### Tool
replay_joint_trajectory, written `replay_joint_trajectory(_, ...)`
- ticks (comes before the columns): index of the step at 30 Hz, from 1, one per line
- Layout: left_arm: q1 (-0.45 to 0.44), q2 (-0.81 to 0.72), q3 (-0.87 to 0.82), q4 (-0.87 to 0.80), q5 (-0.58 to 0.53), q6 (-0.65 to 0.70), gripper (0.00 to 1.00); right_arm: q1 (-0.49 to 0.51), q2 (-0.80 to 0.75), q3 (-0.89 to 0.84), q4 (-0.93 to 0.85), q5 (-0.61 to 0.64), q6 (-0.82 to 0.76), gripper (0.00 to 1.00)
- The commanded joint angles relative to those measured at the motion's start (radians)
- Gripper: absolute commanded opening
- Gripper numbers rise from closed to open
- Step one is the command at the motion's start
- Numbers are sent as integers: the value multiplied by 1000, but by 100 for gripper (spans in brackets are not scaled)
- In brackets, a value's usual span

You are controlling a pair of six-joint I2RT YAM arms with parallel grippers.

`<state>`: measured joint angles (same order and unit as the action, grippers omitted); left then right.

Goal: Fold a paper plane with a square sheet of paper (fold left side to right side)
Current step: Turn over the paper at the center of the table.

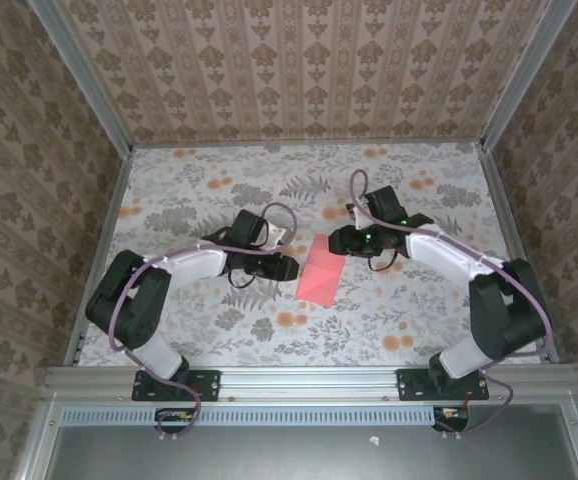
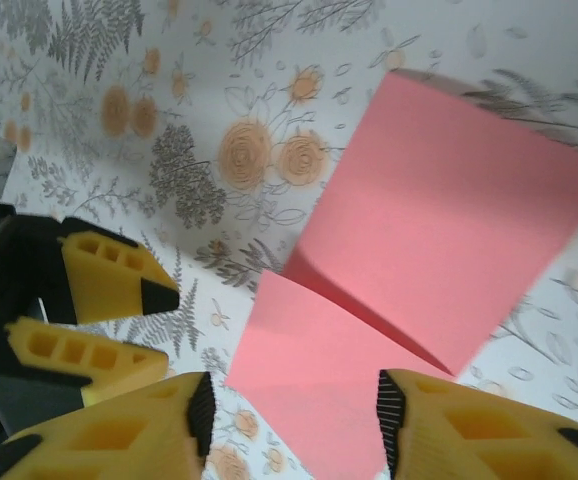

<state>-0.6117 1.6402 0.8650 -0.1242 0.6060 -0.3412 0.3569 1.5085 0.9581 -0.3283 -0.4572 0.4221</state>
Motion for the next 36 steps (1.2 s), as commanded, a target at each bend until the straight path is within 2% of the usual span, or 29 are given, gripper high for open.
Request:
replay_joint_trajectory(1, 3, 65, 51, 74, 71, -16, 48, -30, -80, -103, 52, 36, 22, 57)
replay_joint_trajectory(5, -6, 121, 85, 98, 97, -12, 47, -45, -157, -173, 96, 28, 48, 67)
replay_joint_trajectory(10, -25, 200, 138, 93, 109, 1, 41, -48, -192, -208, 86, 15, 56, 68)
replay_joint_trajectory(17, -40, 217, 159, 78, 86, 16, 14, -50, -197, -229, 69, -1, 53, 69)
replay_joint_trajectory(20, -36, 175, 140, 63, 57, 31, 9, -50, -176, -231, 90, -43, 67, 70)
replay_joint_trajectory(27, -17, 89, 86, 77, 33, 24, 7, -37, -63, -233, 219, -178, 142, 69)
replay_joint_trajectory(33, -14, 82, 82, 75, 12, 24, 7, -1, 55, -203, 299, -211, 195, 68)
replay_joint_trajectory(36, -14, 83, 81, 77, 12, 23, 7, 12, 115, -192, 358, -235, 234, 63)
